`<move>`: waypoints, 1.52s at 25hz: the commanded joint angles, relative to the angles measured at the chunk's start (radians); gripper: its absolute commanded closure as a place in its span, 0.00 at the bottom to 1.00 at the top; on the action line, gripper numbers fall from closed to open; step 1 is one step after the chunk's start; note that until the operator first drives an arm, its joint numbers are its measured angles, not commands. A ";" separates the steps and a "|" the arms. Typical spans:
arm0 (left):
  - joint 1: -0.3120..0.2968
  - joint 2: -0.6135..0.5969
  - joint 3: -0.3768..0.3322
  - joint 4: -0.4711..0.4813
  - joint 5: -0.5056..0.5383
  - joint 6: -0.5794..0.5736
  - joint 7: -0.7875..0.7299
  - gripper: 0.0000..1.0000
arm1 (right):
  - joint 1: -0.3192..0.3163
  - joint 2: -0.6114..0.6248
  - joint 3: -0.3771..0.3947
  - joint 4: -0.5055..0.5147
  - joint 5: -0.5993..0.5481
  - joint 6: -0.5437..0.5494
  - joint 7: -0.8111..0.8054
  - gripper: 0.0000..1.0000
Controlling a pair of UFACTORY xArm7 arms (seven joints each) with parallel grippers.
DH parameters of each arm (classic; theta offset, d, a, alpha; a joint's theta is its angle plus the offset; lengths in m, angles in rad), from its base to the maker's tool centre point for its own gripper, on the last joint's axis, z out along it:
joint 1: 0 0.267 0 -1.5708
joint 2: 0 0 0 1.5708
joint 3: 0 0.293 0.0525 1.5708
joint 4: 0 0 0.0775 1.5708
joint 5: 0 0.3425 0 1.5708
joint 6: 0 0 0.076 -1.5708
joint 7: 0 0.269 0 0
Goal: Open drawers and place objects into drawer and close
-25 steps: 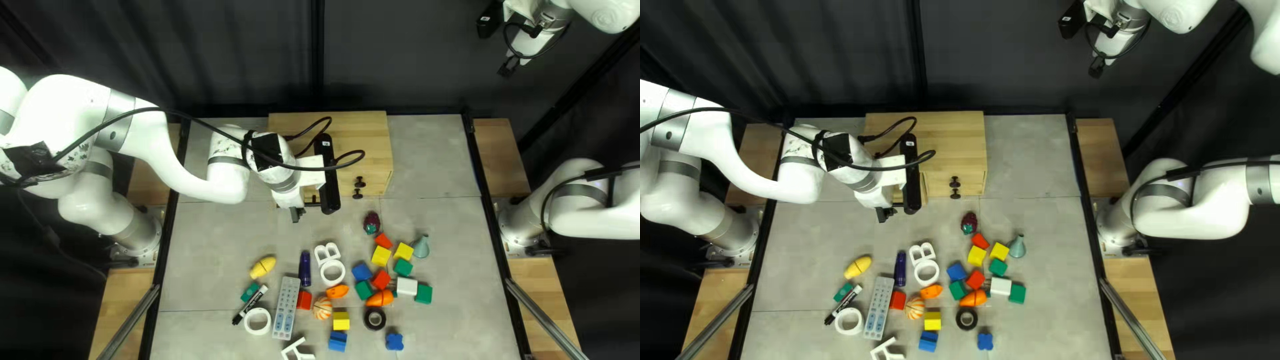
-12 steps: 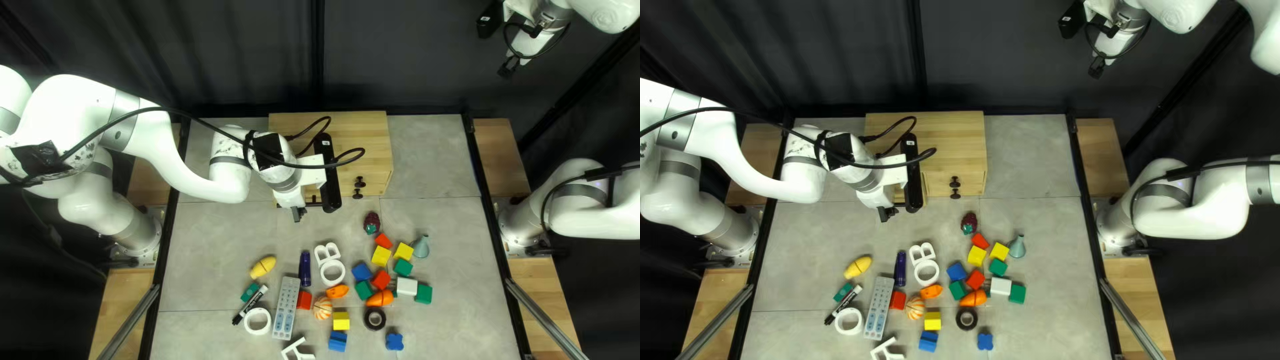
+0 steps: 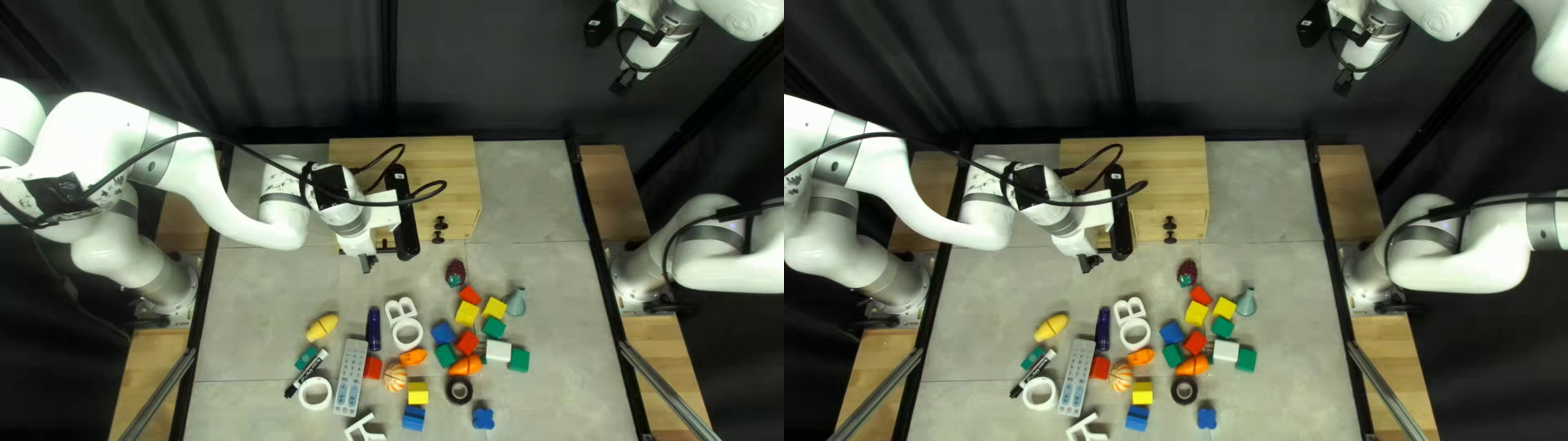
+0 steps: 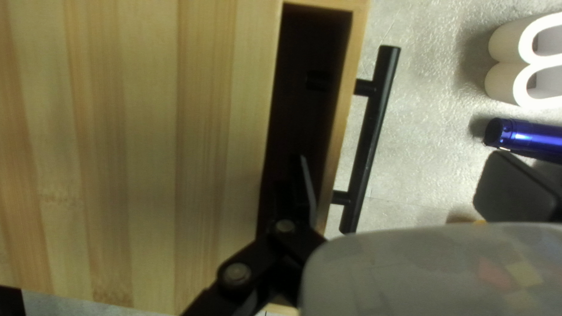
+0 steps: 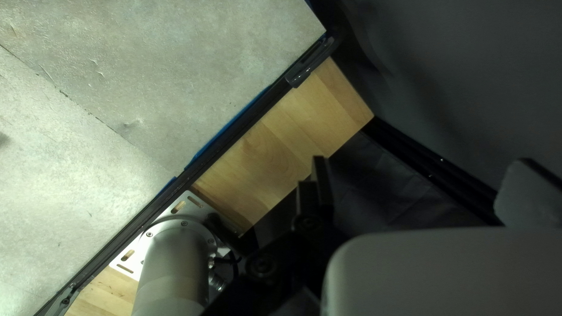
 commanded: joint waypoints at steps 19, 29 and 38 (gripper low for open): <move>0.016 0.034 0.022 0.019 -0.102 -0.002 0.105 0.00 | 0.000 0.000 0.000 0.000 0.000 0.000 0.000 0.00; 0.023 0.060 0.029 0.073 -0.234 0.072 0.202 0.00 | 0.000 0.000 0.000 0.000 0.000 0.000 0.000 0.00; 0.020 0.084 0.024 0.127 -0.262 0.133 0.218 0.00 | 0.000 0.000 0.000 0.000 0.000 0.000 0.000 0.00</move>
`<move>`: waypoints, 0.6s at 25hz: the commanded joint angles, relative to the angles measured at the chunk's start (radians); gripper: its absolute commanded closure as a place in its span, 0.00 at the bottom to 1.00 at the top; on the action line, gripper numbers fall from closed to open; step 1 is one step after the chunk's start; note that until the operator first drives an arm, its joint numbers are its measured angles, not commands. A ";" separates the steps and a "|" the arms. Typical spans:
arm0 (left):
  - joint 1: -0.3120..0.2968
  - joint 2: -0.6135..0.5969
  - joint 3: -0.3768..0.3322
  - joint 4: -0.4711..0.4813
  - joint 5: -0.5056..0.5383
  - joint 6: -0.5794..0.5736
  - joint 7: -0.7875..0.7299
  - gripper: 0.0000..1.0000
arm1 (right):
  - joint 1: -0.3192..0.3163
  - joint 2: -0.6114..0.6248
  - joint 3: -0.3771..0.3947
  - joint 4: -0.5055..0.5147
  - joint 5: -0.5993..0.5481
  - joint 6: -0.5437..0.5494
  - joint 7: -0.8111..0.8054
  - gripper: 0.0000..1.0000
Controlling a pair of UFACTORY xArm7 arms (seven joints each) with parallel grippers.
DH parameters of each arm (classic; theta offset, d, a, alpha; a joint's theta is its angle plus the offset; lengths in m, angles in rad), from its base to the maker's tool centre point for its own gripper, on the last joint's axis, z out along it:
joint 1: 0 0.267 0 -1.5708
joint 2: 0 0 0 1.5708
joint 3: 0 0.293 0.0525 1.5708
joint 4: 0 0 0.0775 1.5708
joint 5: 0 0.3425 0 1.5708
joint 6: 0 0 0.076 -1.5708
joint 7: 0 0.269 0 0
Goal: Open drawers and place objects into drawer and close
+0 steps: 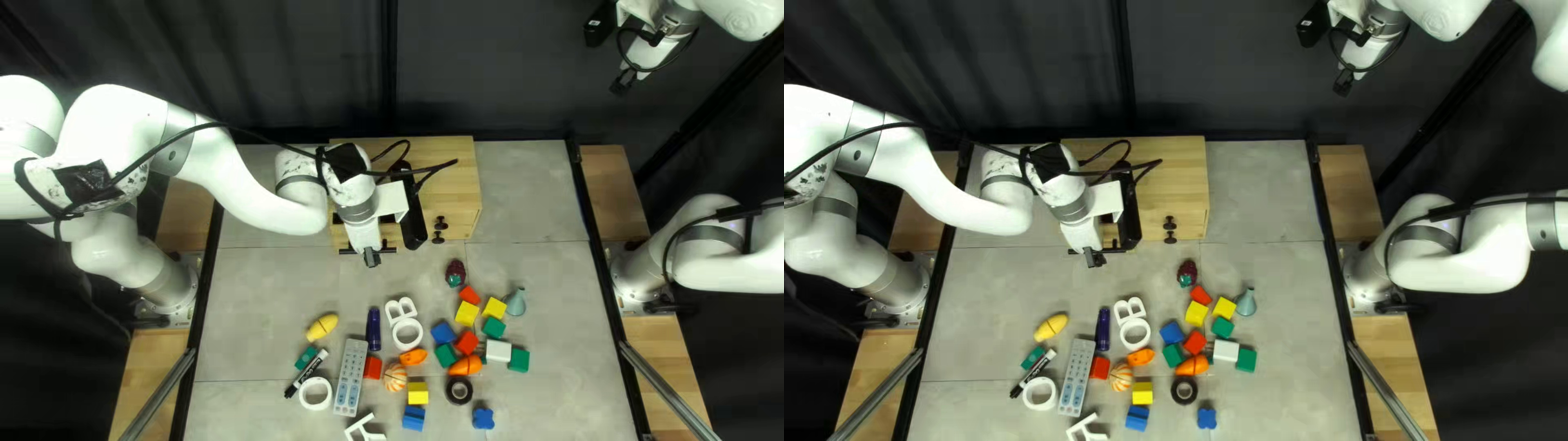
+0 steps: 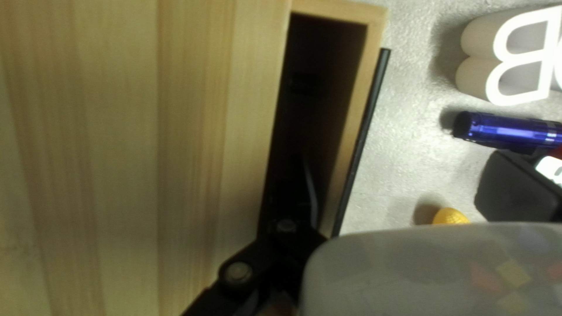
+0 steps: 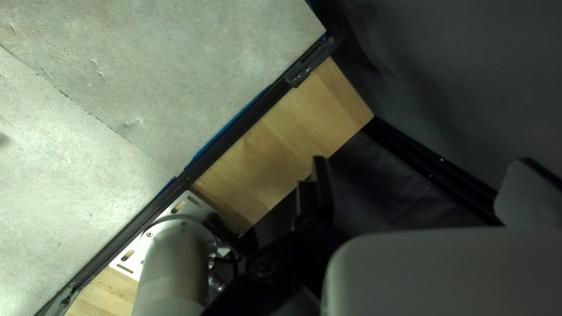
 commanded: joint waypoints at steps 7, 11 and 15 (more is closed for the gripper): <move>-0.001 0.028 -0.003 0.038 -0.028 0.034 0.019 0.00 | 0.000 0.000 0.000 0.000 0.000 0.000 0.000 0.00; 0.000 0.033 -0.004 0.044 -0.043 0.044 0.029 0.00 | 0.000 0.000 0.000 0.000 0.000 0.000 0.000 0.00; 0.001 0.038 -0.003 0.048 -0.044 0.047 0.029 0.00 | 0.000 0.000 0.000 0.000 0.000 0.000 0.000 0.00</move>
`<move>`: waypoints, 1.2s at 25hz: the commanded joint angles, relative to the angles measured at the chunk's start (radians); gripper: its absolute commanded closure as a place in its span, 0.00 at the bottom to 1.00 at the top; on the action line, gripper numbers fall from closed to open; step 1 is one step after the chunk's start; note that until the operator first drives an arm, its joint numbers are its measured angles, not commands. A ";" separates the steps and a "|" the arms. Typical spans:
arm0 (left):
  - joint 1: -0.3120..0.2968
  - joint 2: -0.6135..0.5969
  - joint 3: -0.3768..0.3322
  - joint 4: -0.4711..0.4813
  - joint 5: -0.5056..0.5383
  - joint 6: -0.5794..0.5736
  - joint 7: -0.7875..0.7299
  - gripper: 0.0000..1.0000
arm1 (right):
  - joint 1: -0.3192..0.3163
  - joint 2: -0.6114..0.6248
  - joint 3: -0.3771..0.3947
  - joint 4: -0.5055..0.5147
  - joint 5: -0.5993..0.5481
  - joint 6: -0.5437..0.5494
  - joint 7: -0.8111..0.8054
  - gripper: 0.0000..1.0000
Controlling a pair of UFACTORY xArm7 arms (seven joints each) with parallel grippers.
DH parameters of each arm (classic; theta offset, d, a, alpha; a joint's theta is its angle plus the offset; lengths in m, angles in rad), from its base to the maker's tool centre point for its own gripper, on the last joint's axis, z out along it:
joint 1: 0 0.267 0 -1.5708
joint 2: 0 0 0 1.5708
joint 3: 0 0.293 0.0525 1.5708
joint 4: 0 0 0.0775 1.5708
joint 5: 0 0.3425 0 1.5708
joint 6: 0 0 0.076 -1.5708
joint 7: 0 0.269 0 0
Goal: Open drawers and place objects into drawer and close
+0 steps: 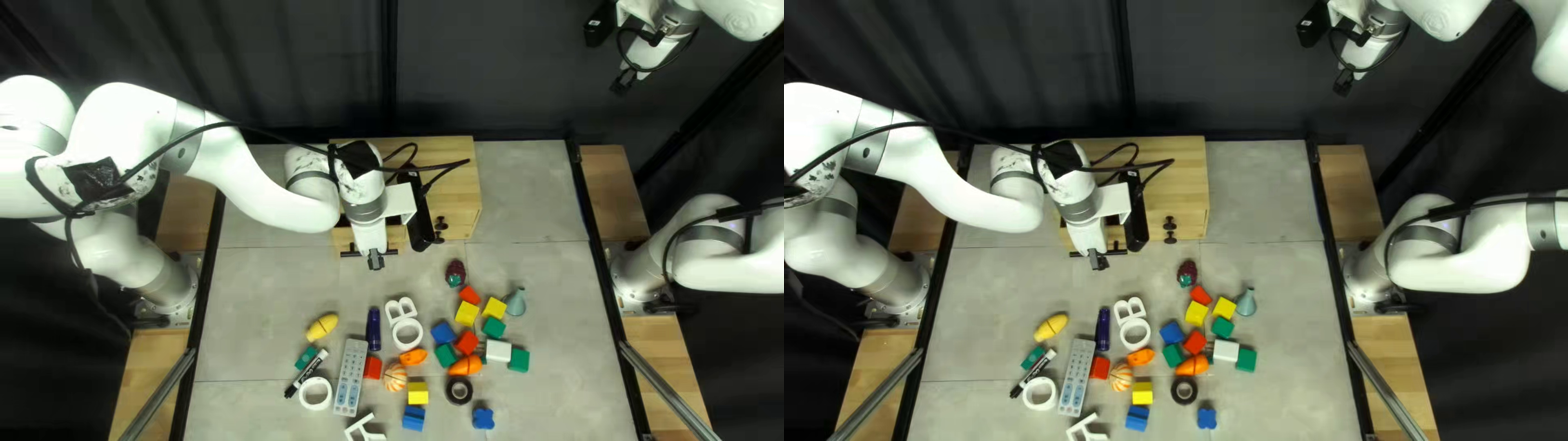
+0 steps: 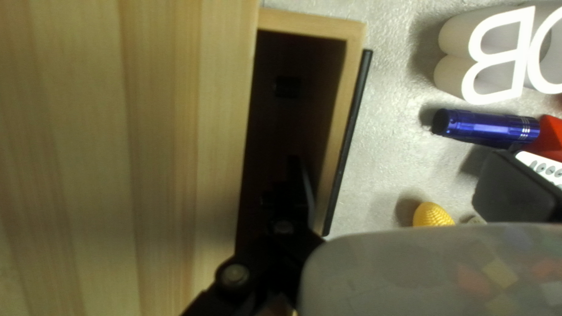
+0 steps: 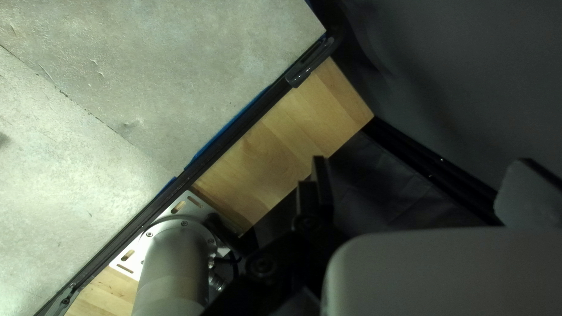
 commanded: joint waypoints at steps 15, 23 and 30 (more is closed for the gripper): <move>0.001 -0.039 0.005 -0.031 0.032 0.009 -0.033 0.00 | 0.000 0.000 0.000 0.000 0.000 0.000 0.000 0.00; -0.006 -0.041 -0.002 -0.037 0.034 -0.004 -0.045 0.00 | 0.000 0.000 0.000 0.000 0.000 0.000 0.000 0.00; -0.011 -0.064 -0.008 -0.054 0.025 -0.005 -0.046 0.00 | 0.000 0.000 0.000 0.000 0.000 0.000 0.000 0.00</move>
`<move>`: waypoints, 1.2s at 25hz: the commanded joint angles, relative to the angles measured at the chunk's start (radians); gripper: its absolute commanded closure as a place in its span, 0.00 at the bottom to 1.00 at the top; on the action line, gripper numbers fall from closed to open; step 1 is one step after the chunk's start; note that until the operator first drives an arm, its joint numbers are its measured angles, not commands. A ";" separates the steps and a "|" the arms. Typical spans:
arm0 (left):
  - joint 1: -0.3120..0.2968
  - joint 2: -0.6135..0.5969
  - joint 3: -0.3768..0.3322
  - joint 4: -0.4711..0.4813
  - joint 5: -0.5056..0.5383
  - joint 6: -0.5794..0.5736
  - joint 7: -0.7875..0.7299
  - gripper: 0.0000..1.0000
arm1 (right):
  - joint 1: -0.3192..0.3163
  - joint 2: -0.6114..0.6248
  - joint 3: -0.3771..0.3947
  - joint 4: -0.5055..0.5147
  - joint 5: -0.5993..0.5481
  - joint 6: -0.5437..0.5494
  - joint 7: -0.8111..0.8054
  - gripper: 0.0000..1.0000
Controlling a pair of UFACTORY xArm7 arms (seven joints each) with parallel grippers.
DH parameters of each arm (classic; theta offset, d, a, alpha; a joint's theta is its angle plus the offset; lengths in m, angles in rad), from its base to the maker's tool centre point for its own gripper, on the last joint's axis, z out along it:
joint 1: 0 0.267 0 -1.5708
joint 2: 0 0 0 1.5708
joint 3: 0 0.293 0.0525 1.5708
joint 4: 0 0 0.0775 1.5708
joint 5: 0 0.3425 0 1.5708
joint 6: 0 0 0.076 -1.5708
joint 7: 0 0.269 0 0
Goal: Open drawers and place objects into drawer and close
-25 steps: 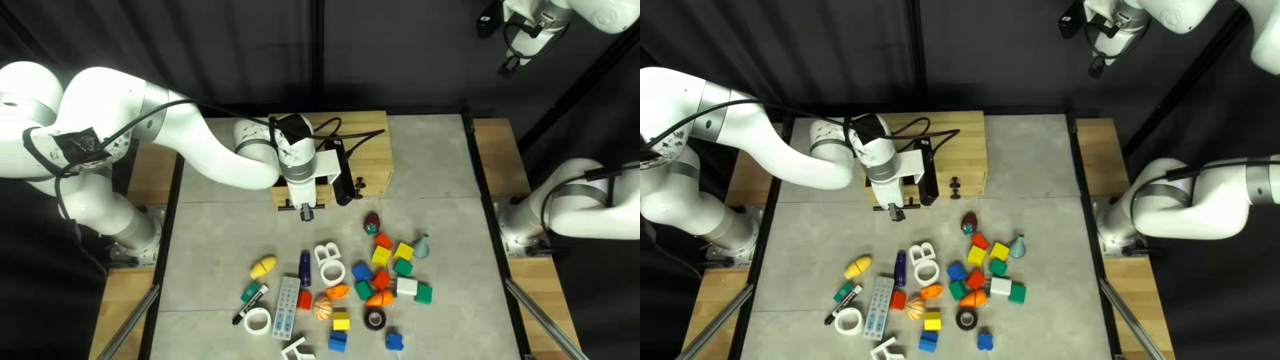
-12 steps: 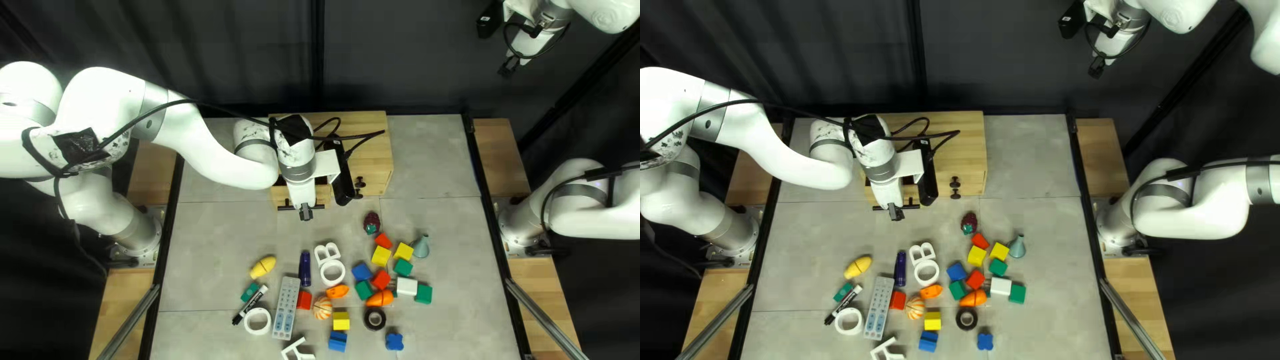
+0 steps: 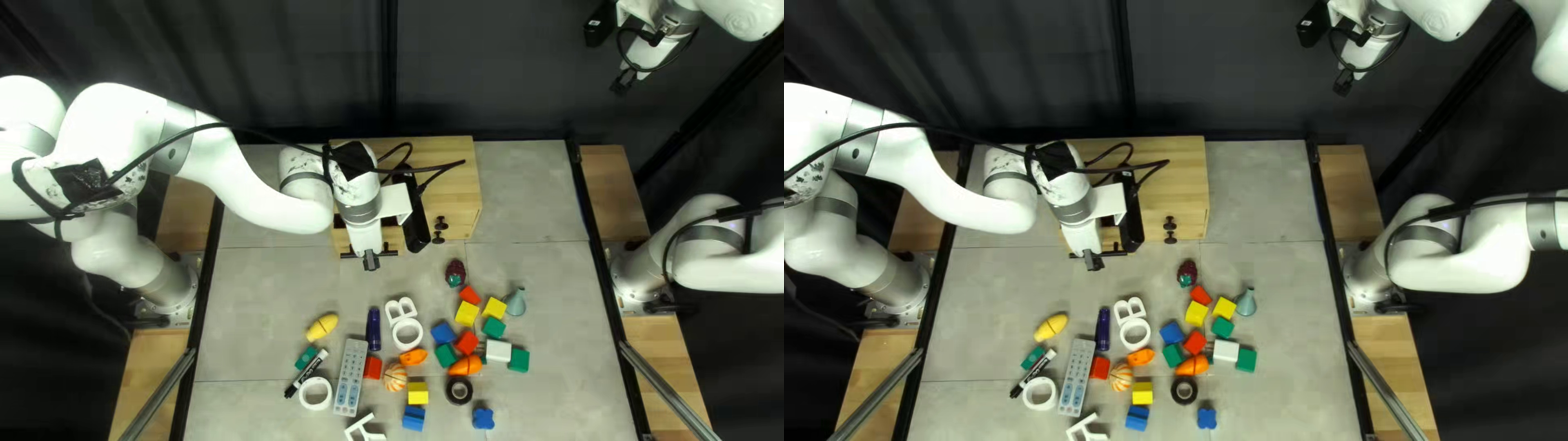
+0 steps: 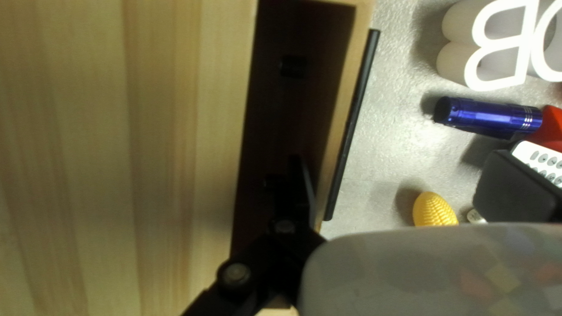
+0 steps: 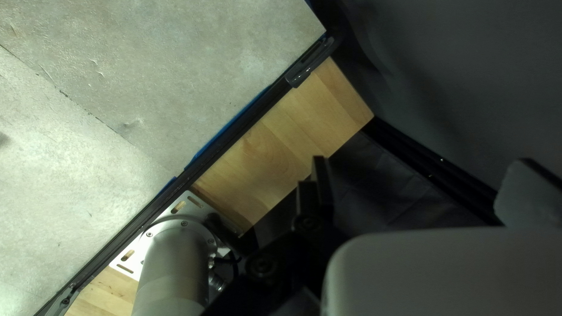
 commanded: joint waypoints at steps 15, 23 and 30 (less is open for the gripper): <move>-0.012 -0.024 -0.013 -0.022 -0.012 -0.015 -0.013 0.00 | 0.000 0.000 0.000 0.000 0.000 0.000 0.000 0.00; -0.021 -0.022 -0.022 -0.009 -0.006 -0.004 -0.031 0.00 | 0.000 0.000 0.000 0.000 0.000 0.000 0.000 0.00; -0.028 -0.031 -0.029 -0.025 -0.007 -0.004 -0.046 0.00 | 0.000 0.000 0.000 0.000 0.000 0.000 0.000 0.00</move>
